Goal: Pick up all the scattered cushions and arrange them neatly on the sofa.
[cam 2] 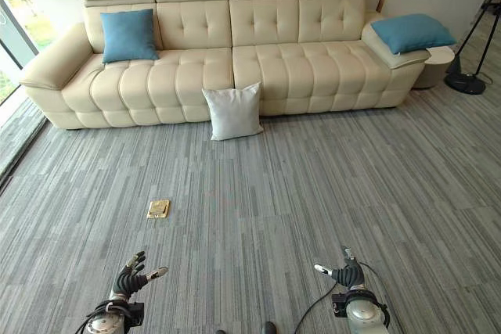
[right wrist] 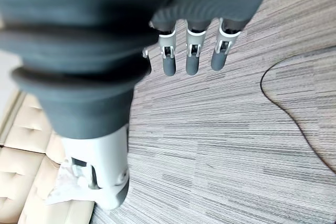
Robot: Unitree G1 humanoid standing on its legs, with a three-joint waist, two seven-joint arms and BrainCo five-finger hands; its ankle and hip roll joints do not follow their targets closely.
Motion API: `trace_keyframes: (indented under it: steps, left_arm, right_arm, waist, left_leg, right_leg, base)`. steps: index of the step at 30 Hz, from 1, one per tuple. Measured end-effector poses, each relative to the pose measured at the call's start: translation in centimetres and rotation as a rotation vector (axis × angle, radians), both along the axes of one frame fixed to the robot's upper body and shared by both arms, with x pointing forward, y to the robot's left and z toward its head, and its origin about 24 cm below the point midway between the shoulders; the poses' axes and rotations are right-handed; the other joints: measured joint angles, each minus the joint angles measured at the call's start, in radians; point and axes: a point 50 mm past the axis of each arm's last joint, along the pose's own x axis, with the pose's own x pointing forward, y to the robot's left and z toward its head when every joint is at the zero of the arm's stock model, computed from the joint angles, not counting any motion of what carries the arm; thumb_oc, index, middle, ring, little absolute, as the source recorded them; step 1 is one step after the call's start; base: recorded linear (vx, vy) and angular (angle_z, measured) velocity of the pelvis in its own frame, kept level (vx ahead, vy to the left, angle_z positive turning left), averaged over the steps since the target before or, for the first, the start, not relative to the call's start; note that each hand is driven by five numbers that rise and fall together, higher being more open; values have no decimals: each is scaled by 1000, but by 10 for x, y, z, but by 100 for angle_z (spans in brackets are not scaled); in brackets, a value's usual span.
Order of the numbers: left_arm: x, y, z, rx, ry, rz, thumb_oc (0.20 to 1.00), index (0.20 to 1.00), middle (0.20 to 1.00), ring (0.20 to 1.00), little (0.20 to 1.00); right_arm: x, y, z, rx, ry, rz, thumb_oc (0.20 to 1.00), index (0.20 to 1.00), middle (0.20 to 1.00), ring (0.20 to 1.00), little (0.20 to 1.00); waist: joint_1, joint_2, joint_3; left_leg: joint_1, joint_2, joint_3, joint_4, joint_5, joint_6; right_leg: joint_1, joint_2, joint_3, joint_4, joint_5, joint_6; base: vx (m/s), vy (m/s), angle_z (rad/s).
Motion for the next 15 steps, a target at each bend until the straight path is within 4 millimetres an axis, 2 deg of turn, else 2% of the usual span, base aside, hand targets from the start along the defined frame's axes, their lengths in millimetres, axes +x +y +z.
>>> trace_keyframes:
  steps: [15]
  left_arm:
    - [-3, -1, -3, -6, 21, -3, 1000, 1000, 1000, 1000, 1000]
  right_arm:
    - [-1, 1, -2, -6, 10, 7, 1000, 1000, 1000, 1000, 1000]
  waist:
    - [2, -7, 4]
  left_leg:
    - [1, 0, -2, -7, -6, -10]
  right_leg:
    - [1, -1, 0, -1, -6, 1]
  base:
    - [0, 0, 0]
